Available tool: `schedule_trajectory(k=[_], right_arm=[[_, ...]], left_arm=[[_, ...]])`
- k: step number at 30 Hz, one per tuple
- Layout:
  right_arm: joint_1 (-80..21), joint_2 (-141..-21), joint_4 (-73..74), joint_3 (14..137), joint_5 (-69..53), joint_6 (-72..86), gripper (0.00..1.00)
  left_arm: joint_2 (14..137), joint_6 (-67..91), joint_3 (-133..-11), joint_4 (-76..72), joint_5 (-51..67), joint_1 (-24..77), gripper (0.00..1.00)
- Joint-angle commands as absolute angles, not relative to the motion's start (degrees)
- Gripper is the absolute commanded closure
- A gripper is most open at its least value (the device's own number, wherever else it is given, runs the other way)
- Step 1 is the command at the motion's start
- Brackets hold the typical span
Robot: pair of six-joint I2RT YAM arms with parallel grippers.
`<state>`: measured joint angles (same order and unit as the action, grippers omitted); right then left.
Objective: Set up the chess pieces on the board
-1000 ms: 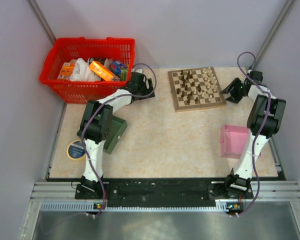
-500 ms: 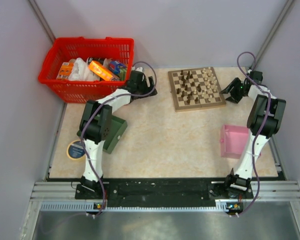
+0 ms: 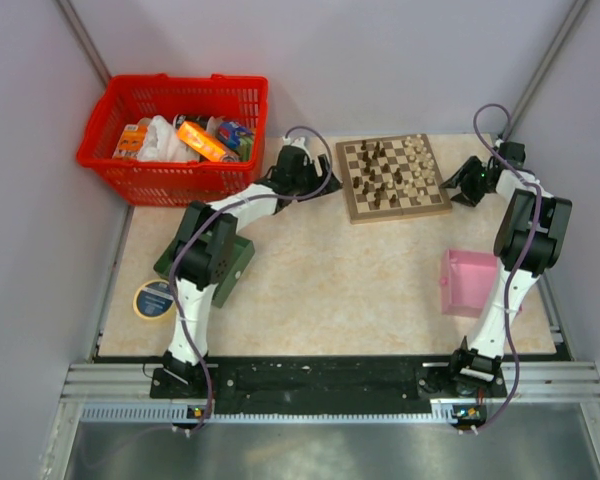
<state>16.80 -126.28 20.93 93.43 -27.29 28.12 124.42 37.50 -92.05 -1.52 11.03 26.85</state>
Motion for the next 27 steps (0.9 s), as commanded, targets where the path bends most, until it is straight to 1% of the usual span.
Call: schedule_trajectory(k=[1, 13, 15, 17, 18, 22, 26, 27], right_arm=[[17.2, -126.1, 20.9, 94.0, -27.8, 26.8, 0.46], [17.1, -126.4, 21.0, 92.1, -29.4, 26.5, 0.49], [17.1, -126.4, 20.9, 91.8, -29.7, 26.5, 0.50], [17.2, -126.3, 20.9, 91.6, -29.7, 26.2, 0.50], [17.2, -126.3, 20.9, 91.3, -29.7, 26.1, 0.51], [17.2, -126.1, 20.9, 90.8, -29.7, 26.2, 0.51], [17.2, -125.9, 20.8, 90.1, -30.1, 26.2, 0.54], [17.2, -125.8, 20.7, 89.7, -30.3, 26.2, 0.56]], left_arm=[[128.0, 42.4, -93.3, -5.3, 13.3, 27.7, 0.19], [133.3, 44.2, -97.6, -5.3, 14.9, 30.2, 0.24], [133.8, 44.6, -97.8, -5.1, 15.0, 30.4, 0.29], [134.1, 44.7, -97.7, -5.0, 15.2, 30.6, 0.39], [134.4, 45.0, -97.7, -5.0, 15.3, 30.6, 0.41], [135.0, 45.6, -97.7, -4.9, 15.7, 30.7, 0.46], [135.1, 45.6, -97.8, -4.8, 16.3, 30.8, 0.53], [135.0, 45.5, -97.9, -4.7, 16.2, 30.9, 0.55]])
